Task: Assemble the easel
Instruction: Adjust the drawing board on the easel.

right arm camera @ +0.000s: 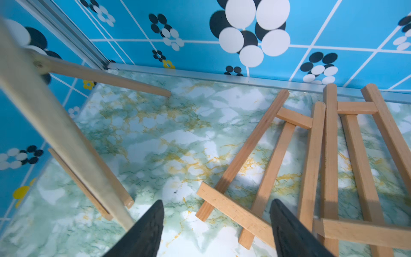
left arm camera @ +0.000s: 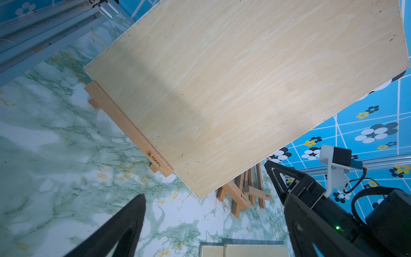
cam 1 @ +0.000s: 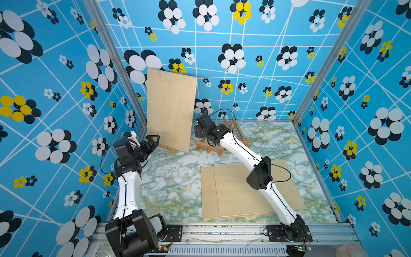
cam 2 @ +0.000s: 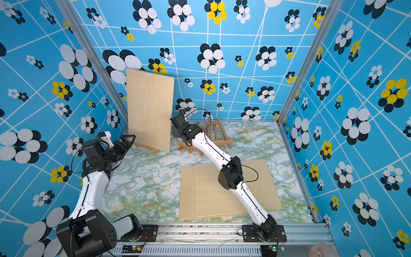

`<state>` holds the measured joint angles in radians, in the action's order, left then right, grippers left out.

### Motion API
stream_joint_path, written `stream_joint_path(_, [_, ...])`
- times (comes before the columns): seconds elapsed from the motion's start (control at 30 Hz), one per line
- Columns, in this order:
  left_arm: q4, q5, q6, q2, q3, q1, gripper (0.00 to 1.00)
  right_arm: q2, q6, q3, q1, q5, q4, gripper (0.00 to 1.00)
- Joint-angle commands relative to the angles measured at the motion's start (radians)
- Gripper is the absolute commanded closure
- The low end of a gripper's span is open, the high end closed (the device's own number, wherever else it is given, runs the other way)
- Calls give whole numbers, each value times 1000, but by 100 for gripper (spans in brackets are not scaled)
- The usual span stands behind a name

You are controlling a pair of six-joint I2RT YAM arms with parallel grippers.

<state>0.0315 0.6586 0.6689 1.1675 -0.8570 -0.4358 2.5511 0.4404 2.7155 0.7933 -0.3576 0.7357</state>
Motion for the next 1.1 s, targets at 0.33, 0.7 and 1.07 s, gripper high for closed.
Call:
stream_joint_path(0.33, [8,25,-33,8,15,-14,1,89,21,29,-4,167,-274,23])
stream_joint_path(0.7, [-18,27,-30,8,26,-16,1,-165,4,-339,-25,-37,-230,22])
stream_joint_path(1.07, [-41,32,-10,-27,42,-15,1,-73,23,-202,10,96,-194,23])
